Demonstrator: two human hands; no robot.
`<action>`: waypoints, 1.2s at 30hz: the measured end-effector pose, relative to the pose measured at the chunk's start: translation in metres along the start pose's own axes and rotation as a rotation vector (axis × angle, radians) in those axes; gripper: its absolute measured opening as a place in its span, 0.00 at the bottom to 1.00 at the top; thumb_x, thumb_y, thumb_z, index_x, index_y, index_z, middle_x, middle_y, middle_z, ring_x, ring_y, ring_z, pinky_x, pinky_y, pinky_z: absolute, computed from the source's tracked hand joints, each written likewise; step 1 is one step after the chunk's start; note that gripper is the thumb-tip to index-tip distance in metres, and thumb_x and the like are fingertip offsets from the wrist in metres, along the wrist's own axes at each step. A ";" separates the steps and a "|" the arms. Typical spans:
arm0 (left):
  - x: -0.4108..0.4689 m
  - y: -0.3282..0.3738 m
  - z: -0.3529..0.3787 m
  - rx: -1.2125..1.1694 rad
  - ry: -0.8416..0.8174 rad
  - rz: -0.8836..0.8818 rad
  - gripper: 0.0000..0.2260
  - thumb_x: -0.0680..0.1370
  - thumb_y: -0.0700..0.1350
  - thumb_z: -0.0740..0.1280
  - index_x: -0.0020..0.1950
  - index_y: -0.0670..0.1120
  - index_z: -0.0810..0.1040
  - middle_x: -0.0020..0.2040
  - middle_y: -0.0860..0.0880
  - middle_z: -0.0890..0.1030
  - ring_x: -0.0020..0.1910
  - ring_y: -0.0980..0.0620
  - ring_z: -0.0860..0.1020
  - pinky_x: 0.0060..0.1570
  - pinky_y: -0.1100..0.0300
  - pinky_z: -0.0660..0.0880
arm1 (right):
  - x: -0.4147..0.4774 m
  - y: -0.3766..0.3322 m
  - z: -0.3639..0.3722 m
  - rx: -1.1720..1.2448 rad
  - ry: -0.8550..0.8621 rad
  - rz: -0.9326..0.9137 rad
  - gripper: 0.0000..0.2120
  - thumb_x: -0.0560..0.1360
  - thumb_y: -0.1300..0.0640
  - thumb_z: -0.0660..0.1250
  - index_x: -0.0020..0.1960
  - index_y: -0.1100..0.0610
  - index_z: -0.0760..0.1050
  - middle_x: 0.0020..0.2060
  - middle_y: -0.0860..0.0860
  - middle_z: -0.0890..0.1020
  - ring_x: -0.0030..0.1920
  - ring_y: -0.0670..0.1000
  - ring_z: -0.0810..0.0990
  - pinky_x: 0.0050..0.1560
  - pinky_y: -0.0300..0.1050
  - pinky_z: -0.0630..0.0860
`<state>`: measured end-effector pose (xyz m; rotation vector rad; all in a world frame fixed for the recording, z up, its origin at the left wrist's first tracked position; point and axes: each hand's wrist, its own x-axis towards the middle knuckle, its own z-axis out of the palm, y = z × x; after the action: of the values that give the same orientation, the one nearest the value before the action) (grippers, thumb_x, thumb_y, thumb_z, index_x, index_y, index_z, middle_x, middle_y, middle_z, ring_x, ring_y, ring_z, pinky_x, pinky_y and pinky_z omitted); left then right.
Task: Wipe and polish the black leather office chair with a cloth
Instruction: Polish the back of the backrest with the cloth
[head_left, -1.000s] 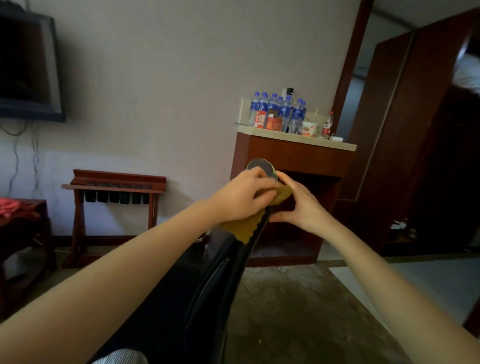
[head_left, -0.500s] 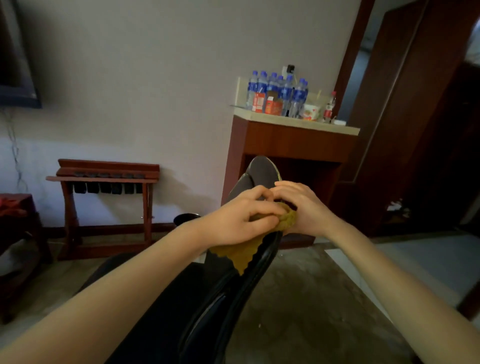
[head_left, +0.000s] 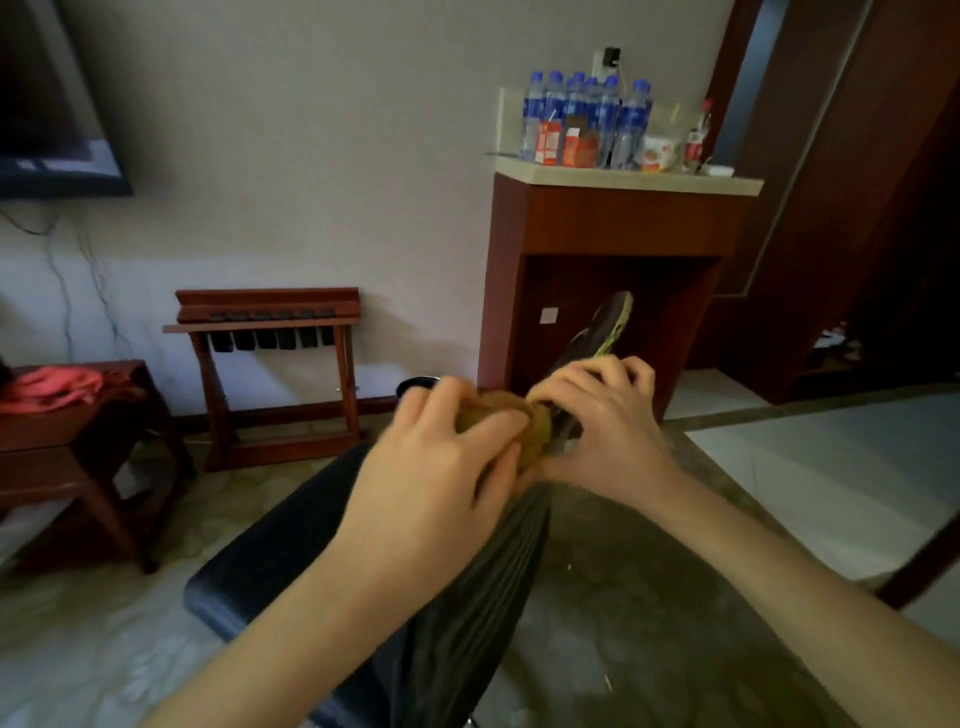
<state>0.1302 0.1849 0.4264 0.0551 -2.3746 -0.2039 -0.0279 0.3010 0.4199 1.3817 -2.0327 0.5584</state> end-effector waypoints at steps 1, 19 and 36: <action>-0.011 -0.001 -0.006 0.062 0.065 -0.051 0.15 0.75 0.52 0.56 0.54 0.51 0.79 0.52 0.47 0.76 0.48 0.49 0.74 0.41 0.62 0.68 | 0.001 -0.013 0.001 -0.022 0.019 0.005 0.27 0.62 0.27 0.60 0.45 0.49 0.78 0.44 0.43 0.81 0.52 0.49 0.72 0.51 0.44 0.54; -0.078 -0.022 -0.053 0.422 0.282 -0.535 0.09 0.74 0.45 0.68 0.53 0.44 0.79 0.47 0.41 0.75 0.39 0.42 0.73 0.29 0.58 0.67 | 0.038 -0.093 -0.029 -0.013 -0.412 -0.044 0.16 0.75 0.50 0.66 0.63 0.45 0.71 0.57 0.45 0.78 0.59 0.49 0.73 0.65 0.53 0.63; -0.075 -0.068 -0.074 0.469 0.229 -0.698 0.13 0.80 0.45 0.59 0.62 0.47 0.74 0.59 0.39 0.71 0.52 0.37 0.73 0.38 0.53 0.72 | 0.043 -0.152 -0.002 0.105 -0.203 0.019 0.17 0.76 0.55 0.66 0.64 0.51 0.73 0.57 0.48 0.78 0.58 0.52 0.71 0.61 0.47 0.64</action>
<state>0.2346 0.1157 0.4167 1.0726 -2.0399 0.0387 0.1020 0.2176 0.4517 1.5368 -2.2059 0.5589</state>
